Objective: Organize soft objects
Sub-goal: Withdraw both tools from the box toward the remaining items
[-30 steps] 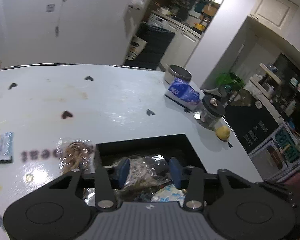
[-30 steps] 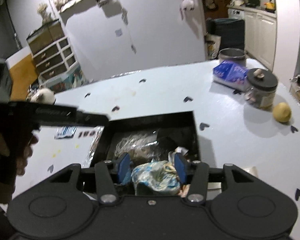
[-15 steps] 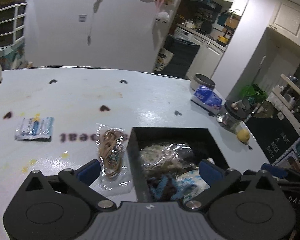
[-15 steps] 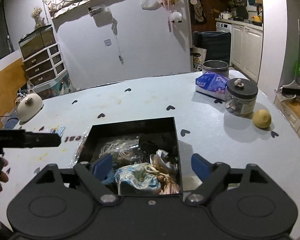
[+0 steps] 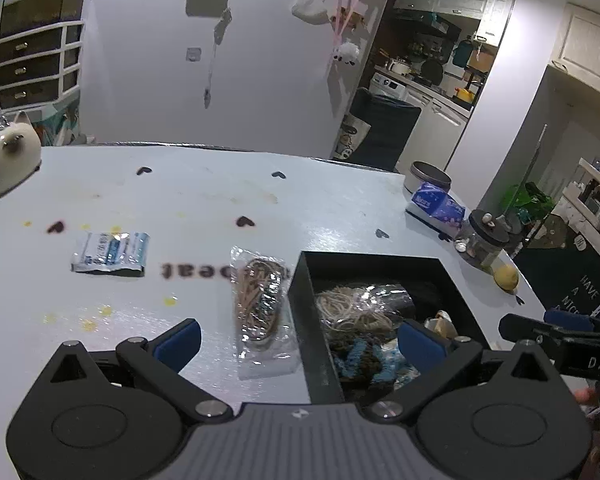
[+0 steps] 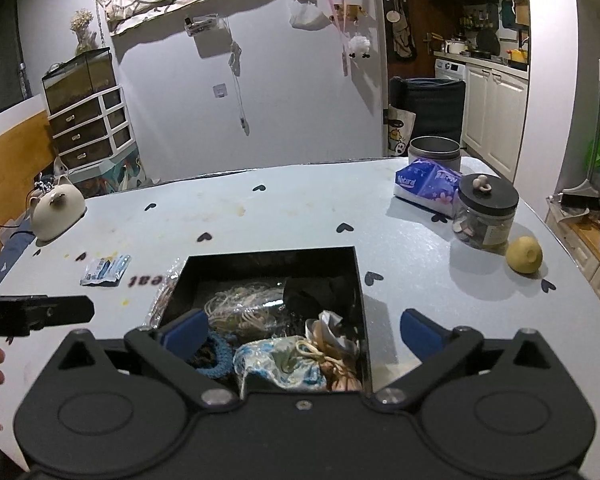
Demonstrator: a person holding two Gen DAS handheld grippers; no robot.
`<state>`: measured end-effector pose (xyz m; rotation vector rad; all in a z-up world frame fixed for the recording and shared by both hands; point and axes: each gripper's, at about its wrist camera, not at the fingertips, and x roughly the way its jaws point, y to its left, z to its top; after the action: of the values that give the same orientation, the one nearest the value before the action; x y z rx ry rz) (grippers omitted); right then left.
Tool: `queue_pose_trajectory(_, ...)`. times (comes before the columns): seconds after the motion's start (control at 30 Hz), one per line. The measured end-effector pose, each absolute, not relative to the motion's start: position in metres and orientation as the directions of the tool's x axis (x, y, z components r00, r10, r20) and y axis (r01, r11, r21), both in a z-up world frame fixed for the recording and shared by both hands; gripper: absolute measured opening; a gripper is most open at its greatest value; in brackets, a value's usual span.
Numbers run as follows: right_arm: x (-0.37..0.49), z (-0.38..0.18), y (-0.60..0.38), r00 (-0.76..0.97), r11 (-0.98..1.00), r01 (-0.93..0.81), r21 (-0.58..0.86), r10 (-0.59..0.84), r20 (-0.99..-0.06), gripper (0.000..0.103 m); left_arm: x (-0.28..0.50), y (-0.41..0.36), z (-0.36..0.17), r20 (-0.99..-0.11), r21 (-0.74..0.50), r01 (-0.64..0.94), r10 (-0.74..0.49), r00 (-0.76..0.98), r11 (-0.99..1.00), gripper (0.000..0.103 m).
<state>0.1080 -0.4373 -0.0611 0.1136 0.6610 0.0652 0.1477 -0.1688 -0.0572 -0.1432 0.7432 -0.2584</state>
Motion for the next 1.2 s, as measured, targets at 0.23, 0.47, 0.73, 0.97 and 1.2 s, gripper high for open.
queue_pose_trajectory(0.23,0.116,-0.062,-0.418,0.784,0.991,-0.039,0.124,0.107,-0.612,0.103,0.15,-0.144,-0.059,-0.649,-0.217,0.153,-0.259,0.715,0.964,0.103)
queue_pose_trajectory(0.47,0.123,-0.061,-0.385,0.778,0.992,-0.035,0.125,0.106,-0.619,0.103,0.159,-0.11,-0.057,-0.652,-0.211,0.149,-0.252,0.715,0.966,0.103)
queue_pose_trajectory(0.73,0.134,-0.062,-0.341,0.777,0.991,-0.024,0.129,0.1,-0.622,0.103,0.174,-0.064,-0.057,-0.657,-0.2,0.142,-0.241,0.714,0.969,0.103)
queue_pose_trajectory(0.97,0.142,-0.065,-0.308,0.777,0.989,-0.001,0.145,0.092,-0.623,0.103,0.2,-0.031,-0.063,-0.659,-0.149,0.211,-0.256,0.707,0.966,0.103)
queue_pose_trajectory(1.2,0.146,-0.073,-0.276,0.773,0.984,0.051,0.171,0.07,-0.63,0.103,0.245,-0.011,-0.073,-0.667,-0.104,0.359,-0.333,0.666,0.927,0.103)
